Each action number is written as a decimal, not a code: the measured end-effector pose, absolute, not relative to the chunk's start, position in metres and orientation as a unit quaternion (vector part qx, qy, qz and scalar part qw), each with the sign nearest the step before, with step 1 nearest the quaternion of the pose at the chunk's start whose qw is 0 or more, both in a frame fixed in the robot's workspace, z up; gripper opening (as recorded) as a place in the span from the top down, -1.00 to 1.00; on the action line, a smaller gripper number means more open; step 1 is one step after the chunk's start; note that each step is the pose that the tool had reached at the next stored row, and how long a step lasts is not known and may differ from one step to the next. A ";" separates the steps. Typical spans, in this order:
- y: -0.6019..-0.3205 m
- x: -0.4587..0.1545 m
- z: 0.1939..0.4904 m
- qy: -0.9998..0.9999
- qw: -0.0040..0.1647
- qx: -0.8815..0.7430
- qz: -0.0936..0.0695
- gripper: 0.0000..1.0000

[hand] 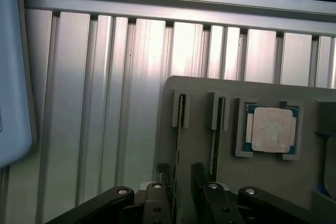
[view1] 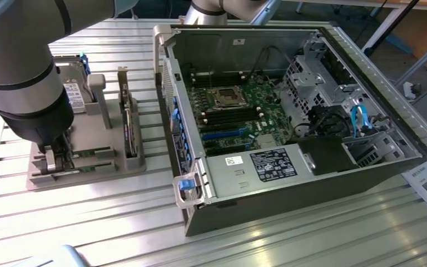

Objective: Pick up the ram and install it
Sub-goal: 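Pick up the ram and move it above insertion slot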

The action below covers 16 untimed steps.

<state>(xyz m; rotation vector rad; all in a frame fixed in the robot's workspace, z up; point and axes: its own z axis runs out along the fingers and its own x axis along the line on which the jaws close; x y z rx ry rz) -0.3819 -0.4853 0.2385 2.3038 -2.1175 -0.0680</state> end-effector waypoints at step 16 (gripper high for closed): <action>-0.487 -0.382 0.222 -0.676 0.006 0.737 -0.022 0.40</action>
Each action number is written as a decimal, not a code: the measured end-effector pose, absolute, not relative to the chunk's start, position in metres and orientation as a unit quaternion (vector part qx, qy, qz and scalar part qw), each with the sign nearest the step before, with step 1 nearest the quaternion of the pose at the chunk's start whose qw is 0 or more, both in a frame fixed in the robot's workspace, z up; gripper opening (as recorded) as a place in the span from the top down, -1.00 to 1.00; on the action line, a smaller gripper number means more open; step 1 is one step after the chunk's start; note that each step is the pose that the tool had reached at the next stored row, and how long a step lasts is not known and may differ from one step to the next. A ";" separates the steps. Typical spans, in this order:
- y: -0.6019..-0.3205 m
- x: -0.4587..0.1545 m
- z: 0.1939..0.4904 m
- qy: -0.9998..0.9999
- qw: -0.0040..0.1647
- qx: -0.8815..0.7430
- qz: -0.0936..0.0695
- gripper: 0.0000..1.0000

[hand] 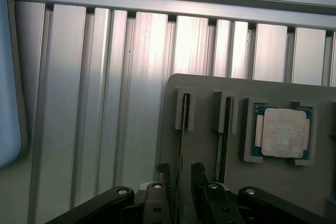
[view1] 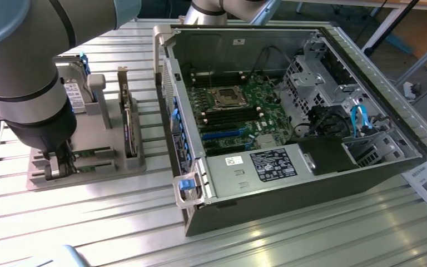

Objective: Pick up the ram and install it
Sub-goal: 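Pick up the ram and move it above insertion slot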

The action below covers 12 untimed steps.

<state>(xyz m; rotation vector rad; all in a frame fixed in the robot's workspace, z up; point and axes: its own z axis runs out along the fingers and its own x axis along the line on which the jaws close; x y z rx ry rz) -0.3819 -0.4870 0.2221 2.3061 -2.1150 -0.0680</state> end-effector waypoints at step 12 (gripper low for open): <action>-0.487 -0.378 0.221 -0.676 0.006 0.737 -0.022 0.40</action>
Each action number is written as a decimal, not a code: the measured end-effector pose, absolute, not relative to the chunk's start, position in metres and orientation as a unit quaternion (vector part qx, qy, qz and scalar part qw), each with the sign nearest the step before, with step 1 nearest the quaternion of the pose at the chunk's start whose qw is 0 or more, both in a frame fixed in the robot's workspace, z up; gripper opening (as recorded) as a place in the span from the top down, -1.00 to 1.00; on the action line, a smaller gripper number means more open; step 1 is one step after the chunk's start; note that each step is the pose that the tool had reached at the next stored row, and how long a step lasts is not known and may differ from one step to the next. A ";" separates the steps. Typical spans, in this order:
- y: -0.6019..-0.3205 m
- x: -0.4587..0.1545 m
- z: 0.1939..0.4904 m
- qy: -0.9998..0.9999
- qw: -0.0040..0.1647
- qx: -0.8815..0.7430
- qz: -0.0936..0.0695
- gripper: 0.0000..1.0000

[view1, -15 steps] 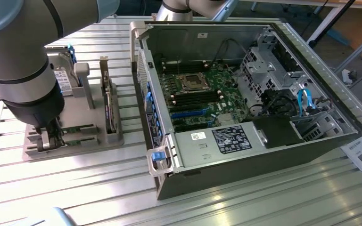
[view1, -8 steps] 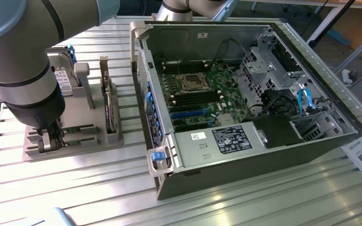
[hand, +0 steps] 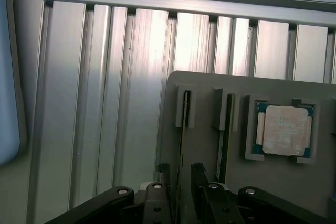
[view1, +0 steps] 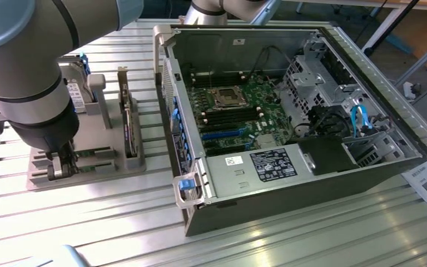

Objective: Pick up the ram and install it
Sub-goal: 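Pick up the ram and move it above insertion slot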

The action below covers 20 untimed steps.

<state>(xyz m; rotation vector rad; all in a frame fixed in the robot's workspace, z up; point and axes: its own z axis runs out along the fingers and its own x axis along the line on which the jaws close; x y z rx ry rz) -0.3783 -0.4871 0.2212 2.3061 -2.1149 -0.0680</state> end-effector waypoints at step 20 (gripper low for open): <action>-0.487 -0.362 0.220 -0.676 0.006 0.737 -0.022 0.40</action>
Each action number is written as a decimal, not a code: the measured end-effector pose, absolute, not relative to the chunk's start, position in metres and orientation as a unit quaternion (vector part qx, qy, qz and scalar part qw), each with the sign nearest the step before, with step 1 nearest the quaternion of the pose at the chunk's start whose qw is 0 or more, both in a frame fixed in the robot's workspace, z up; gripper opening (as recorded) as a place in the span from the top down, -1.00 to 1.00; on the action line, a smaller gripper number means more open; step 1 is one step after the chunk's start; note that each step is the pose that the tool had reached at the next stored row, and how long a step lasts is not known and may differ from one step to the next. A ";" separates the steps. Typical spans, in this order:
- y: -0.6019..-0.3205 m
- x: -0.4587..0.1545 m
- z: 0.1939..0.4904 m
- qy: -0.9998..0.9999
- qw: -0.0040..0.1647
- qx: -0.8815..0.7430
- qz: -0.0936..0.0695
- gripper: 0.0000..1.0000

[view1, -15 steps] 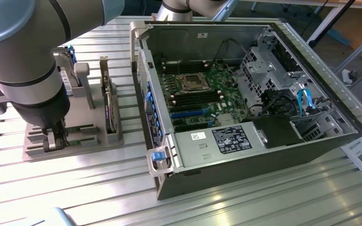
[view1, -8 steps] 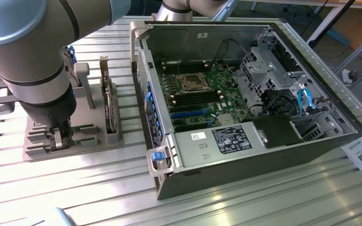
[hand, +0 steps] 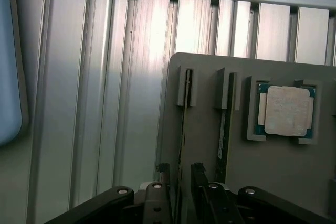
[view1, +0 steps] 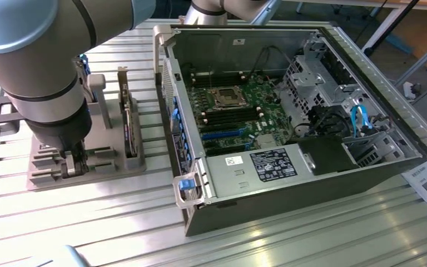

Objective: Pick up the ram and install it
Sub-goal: 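Pick up the ram and move it above insertion slot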

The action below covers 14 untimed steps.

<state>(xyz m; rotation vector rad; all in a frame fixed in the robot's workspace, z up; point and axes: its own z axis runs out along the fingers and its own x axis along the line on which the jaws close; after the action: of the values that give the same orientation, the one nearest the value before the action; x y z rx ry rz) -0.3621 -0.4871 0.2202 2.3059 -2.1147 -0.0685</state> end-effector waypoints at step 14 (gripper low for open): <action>-0.485 -0.362 0.215 -0.676 0.006 0.737 -0.022 0.40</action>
<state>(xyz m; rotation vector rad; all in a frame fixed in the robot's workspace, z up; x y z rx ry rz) -0.3621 -0.4854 0.2145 2.3059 -2.1147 -0.0686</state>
